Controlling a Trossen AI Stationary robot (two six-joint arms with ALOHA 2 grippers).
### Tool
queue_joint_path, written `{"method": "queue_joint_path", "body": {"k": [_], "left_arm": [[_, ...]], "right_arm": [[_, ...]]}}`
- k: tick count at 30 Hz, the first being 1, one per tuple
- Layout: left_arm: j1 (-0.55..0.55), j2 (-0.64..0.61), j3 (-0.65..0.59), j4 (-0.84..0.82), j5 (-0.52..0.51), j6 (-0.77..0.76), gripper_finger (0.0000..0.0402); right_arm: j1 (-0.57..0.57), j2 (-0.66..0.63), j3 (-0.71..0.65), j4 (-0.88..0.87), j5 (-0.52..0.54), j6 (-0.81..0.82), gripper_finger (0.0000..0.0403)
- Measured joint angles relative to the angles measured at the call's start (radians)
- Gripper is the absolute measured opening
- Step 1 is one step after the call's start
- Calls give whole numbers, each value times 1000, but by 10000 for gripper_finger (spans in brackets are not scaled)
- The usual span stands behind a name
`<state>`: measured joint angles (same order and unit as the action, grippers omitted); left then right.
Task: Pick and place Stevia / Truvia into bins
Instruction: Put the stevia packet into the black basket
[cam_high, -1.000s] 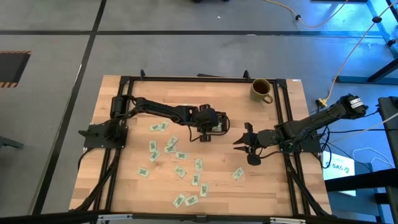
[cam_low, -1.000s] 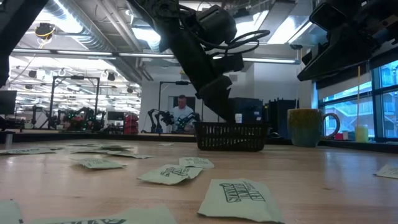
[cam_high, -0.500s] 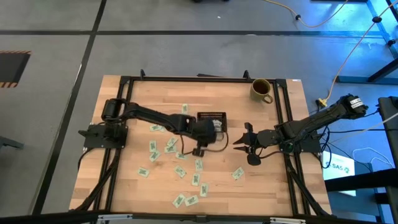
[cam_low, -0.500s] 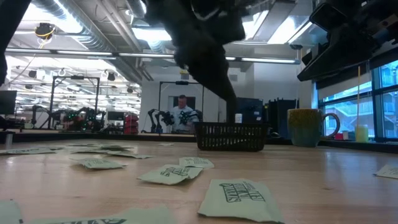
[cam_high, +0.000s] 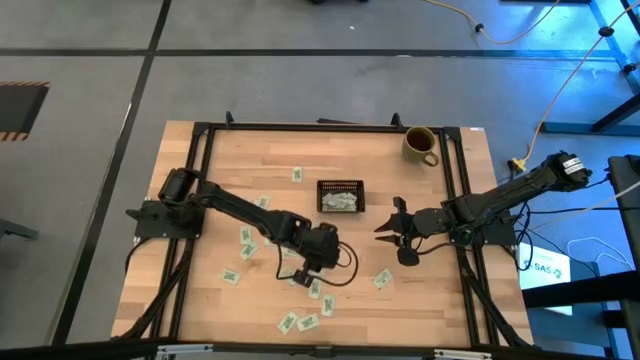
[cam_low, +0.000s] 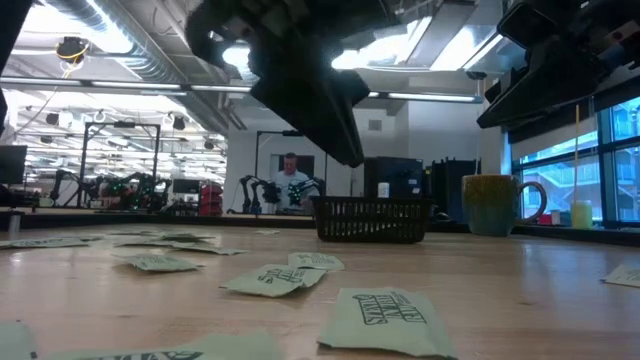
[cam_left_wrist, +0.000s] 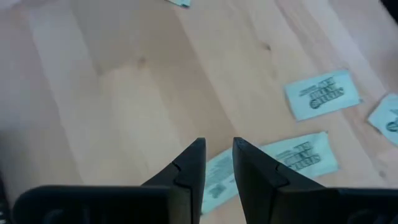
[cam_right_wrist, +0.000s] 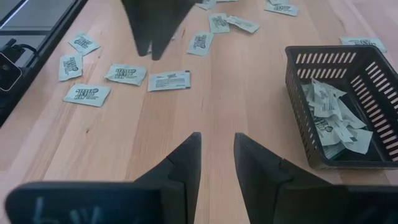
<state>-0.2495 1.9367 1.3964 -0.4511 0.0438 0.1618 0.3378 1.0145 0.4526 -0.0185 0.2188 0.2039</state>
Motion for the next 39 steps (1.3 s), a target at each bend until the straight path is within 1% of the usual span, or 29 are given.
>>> {"method": "queue_joint_path", "body": {"k": [4, 11, 16, 22, 28, 36, 39], "left_arm": [[-14, 35, 0, -4, -30, -41, 81], [-10, 98, -1, -16, -31, -42, 93], [-11, 109, -1, -41, -97, -26, 85], [-10, 148, 3, -40, -72, -27, 75], [-10, 178, 6, -35, -70, -26, 55], [-8, 180, 5, -35, -76, -18, 13], [-2, 172, 3, -36, -71, -20, 4]], "right_arm": [[0, 0, 0, 2, 0, 1, 99], [0, 0, 0, 1, 0, 20, 99], [0, 0, 0, 0, 0, 24, 99], [0, 0, 0, -1, 0, 24, 99], [0, 0, 0, -2, 0, 23, 99], [0, 0, 0, -2, 0, 23, 99], [0, 0, 0, -2, 0, 23, 99]]}}
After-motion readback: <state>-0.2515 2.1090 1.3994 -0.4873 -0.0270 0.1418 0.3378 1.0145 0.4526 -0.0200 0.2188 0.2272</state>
